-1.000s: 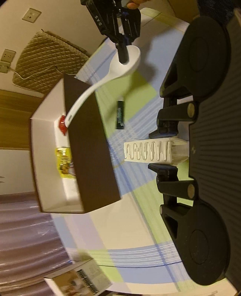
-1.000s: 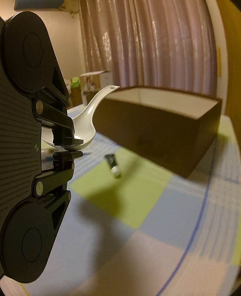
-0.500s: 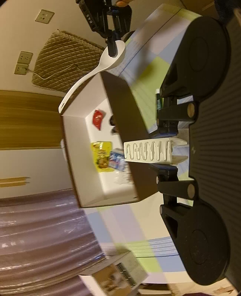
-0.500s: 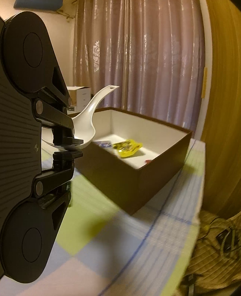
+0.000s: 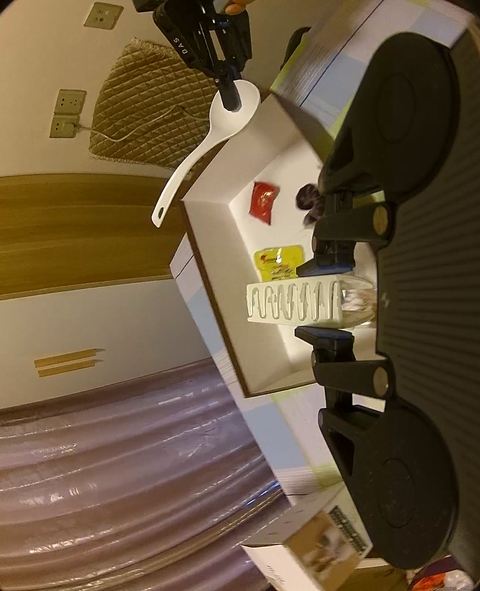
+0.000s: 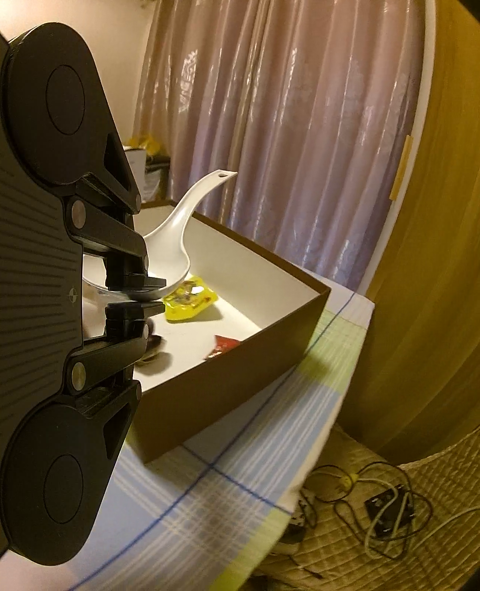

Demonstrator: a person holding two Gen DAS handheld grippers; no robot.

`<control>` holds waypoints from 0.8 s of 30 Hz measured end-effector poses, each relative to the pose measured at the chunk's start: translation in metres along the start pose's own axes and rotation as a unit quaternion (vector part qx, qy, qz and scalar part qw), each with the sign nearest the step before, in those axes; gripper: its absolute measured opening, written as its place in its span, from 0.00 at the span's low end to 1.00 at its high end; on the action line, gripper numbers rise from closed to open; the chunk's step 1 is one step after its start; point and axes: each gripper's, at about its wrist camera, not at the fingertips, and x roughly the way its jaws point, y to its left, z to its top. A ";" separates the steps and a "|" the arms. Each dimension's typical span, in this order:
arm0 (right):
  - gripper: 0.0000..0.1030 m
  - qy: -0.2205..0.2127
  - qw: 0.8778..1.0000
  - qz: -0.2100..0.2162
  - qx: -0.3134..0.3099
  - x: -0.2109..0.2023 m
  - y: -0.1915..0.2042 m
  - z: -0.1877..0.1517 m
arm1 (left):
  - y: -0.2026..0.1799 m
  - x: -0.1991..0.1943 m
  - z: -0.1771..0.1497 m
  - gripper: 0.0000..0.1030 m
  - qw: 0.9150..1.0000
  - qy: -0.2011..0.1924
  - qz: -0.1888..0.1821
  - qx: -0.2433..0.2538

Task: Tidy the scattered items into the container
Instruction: 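Carry the comb holder and ladle over the box and lower them inside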

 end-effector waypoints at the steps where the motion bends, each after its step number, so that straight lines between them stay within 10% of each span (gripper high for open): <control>1: 0.07 -0.002 1.000 -0.005 -0.001 0.004 0.001 0.002 | 0.001 0.005 0.003 0.22 1.000 0.000 0.000 0.000; 24: 0.07 -0.040 0.993 -0.107 -0.017 0.057 0.025 0.003 | 0.020 0.116 0.016 0.22 0.998 0.062 0.004 0.013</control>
